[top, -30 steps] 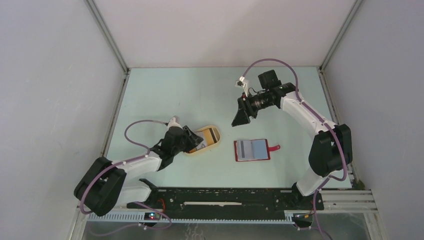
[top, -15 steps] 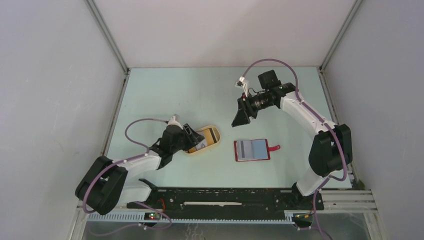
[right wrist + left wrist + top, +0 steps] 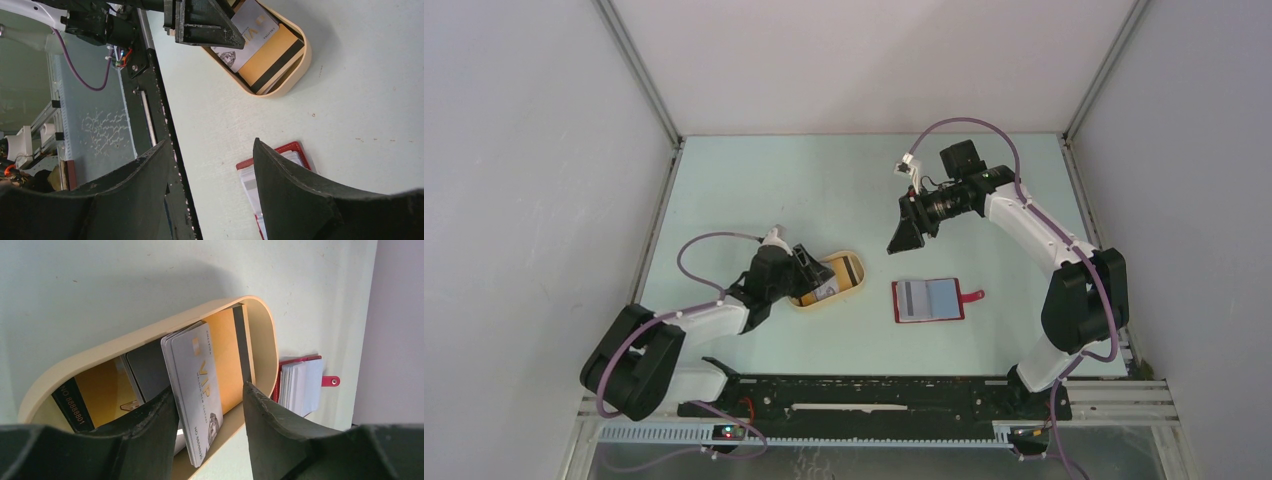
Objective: Put the credit cards into the card holder
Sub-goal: Pick up the credit card from the storage box.
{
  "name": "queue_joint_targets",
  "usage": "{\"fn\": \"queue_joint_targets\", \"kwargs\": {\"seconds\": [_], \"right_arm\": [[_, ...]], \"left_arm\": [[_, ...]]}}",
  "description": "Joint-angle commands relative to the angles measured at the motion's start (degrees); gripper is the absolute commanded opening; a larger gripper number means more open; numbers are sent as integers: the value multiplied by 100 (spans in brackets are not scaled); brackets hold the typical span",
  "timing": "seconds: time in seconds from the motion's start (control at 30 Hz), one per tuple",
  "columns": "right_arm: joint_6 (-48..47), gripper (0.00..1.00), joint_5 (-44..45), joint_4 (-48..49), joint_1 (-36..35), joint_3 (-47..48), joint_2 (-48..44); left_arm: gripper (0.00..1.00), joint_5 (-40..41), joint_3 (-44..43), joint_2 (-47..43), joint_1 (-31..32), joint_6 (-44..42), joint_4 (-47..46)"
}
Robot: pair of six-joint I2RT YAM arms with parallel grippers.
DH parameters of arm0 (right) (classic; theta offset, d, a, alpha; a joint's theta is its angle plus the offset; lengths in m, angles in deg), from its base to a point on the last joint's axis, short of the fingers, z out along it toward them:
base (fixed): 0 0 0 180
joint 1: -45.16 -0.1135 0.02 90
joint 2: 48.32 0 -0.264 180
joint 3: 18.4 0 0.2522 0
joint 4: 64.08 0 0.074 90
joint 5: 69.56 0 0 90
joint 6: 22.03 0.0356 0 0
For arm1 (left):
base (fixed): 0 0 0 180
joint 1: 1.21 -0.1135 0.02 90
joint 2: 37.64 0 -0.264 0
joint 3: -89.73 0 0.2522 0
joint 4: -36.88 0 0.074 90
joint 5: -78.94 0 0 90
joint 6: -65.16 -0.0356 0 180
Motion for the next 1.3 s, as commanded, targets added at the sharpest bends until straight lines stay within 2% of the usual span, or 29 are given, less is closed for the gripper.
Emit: {"fn": "queue_joint_targets", "kwargs": {"seconds": [0.0, 0.4, 1.0, 1.27], "right_arm": [[-110, 70, -126, -2, 42, 33, -6], [-114, 70, -133, -3, 42, 33, -5], [-110, 70, -127, -3, 32, 33, 4], [-111, 70, -113, -3, 21, 33, 20]], "left_arm": [[54, -48, -105, 104, -64, -230, 287], [48, -523, 242, -113, -301, -35, -183], [44, -853, 548, -592, -600, 36, -280], [39, -1005, 735, -738, -804, 88, -408]]}}
